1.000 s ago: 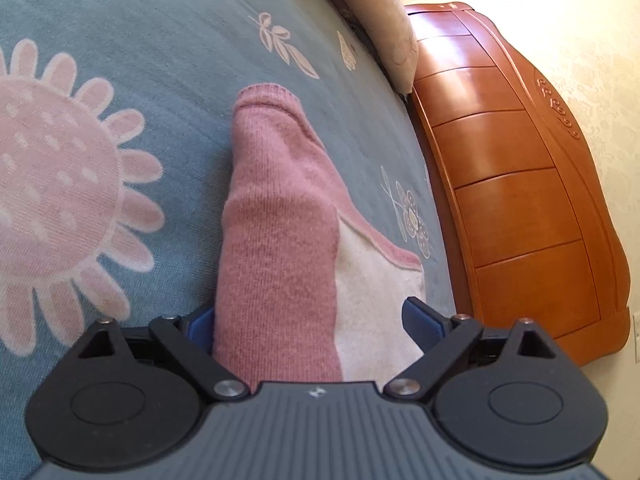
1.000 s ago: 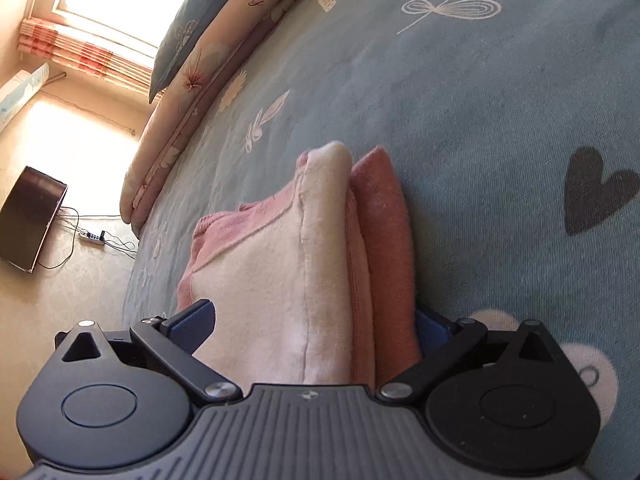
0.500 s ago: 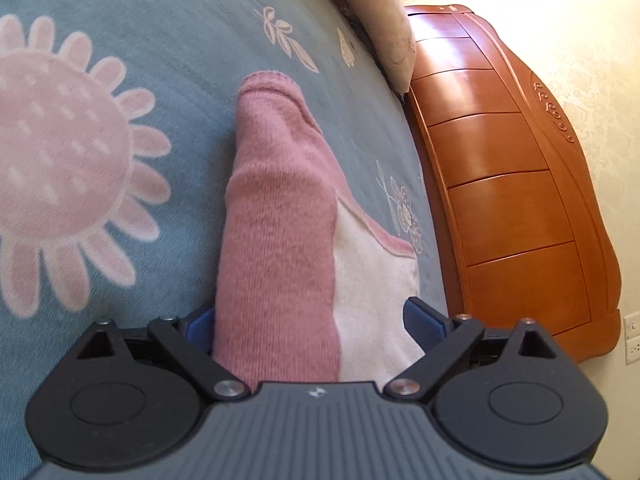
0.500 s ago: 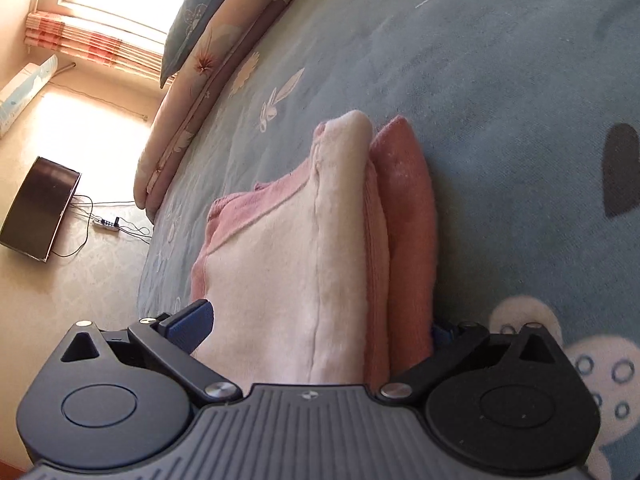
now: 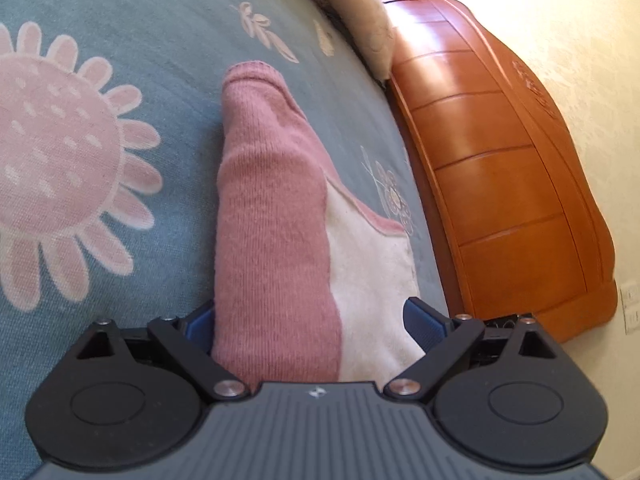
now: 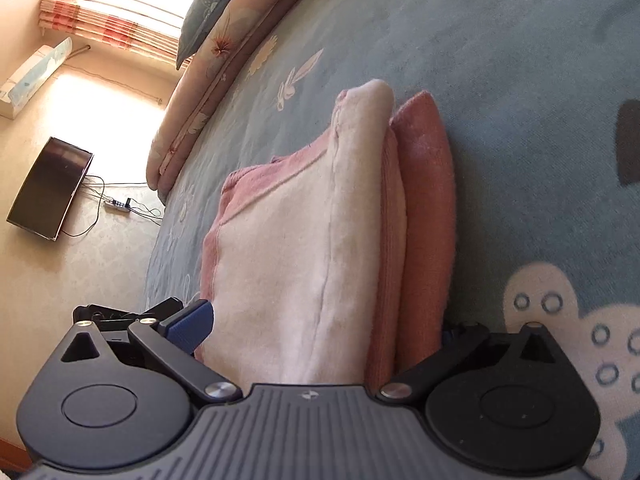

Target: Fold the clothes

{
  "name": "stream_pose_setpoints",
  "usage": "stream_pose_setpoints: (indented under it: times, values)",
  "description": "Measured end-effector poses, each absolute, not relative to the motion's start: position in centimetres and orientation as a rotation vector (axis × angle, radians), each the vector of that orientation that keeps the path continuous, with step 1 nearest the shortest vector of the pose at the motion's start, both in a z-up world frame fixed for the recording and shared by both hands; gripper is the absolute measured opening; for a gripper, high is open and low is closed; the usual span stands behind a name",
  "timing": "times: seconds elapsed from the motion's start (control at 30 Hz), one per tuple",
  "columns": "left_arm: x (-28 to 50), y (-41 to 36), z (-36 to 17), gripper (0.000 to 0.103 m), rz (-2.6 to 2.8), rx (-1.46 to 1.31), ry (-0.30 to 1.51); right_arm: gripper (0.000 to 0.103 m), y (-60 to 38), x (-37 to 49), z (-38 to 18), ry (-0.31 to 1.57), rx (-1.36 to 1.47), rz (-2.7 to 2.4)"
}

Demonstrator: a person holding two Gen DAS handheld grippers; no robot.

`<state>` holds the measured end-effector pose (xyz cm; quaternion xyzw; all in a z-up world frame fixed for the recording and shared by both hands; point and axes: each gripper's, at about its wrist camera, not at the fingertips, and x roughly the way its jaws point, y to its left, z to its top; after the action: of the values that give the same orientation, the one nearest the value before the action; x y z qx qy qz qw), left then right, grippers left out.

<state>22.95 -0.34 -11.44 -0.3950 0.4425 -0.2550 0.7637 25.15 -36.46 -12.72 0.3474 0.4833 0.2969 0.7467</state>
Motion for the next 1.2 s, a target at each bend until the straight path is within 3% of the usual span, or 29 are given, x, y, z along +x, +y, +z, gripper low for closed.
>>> stream_pose_setpoints:
  times: [0.13,0.33,0.5,0.9,1.2]
  values:
    - [23.2,-1.0,-11.2,0.093,-0.554,-0.807,0.942,0.103,-36.1,26.2,-13.0,1.052,0.764,0.675]
    - [22.5,-0.1,-11.6,0.062,-0.524,-0.783,0.947,0.075,-37.2,25.3,-13.4,1.023,0.758,0.635]
    - [22.3,0.2,-11.7,0.056,-0.497,-0.788,0.96,0.053,-37.5,25.2,-13.5,1.031,0.756,0.583]
    - [22.1,-1.0,-9.5,0.049,-0.442,-0.743,0.989,0.043,-35.8,23.5,-11.0,0.964,0.596,0.48]
    - [21.5,-2.9,-6.0,0.046,-0.485,-0.689,0.946,0.04,-35.9,22.5,-7.5,0.9,0.516,0.487]
